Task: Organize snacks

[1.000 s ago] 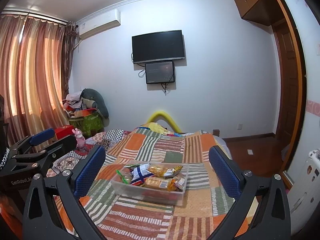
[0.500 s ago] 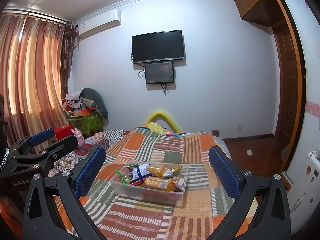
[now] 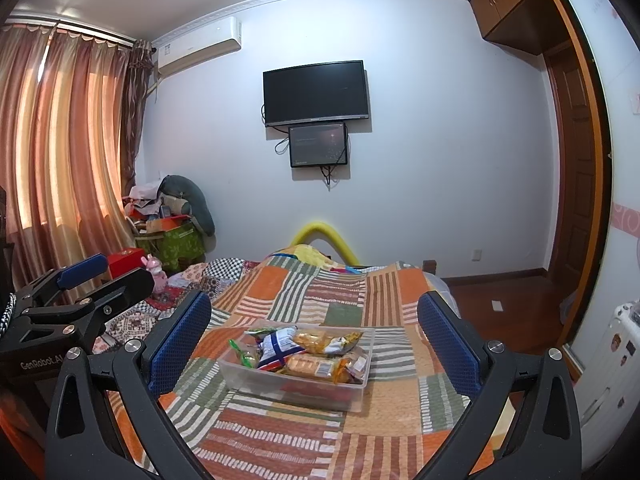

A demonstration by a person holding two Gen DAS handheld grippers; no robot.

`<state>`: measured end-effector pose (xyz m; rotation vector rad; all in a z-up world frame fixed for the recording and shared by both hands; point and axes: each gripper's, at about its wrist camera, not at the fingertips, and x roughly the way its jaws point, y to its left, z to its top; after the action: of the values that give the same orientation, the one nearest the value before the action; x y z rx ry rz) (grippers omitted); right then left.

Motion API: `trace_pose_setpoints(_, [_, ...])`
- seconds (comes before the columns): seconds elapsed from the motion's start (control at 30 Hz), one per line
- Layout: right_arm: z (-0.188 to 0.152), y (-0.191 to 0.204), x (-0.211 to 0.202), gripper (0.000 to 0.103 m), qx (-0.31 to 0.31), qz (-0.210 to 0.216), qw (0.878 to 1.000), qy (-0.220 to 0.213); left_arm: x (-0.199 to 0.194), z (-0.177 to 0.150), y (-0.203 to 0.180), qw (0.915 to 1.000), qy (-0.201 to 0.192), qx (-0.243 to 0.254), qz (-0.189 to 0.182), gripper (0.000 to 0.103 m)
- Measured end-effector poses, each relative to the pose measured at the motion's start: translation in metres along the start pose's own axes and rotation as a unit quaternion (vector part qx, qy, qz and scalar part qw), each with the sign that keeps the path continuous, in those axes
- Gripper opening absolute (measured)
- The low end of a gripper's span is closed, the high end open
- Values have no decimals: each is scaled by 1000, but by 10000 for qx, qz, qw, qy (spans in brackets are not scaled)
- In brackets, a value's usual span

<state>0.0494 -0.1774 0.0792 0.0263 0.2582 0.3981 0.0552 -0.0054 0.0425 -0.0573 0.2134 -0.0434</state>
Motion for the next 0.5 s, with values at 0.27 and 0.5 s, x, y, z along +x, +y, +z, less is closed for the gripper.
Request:
trace_pose_setpoints(0.27, [1, -2, 1, 103, -11, 3, 10000, -18, 1, 1, -1, 10000, 5, 6, -56, 103])
trace_pose_setpoints(0.5, [2, -3, 1, 103, 4, 17, 10000, -11, 0, 1, -2, 9998, 18, -19, -181, 103])
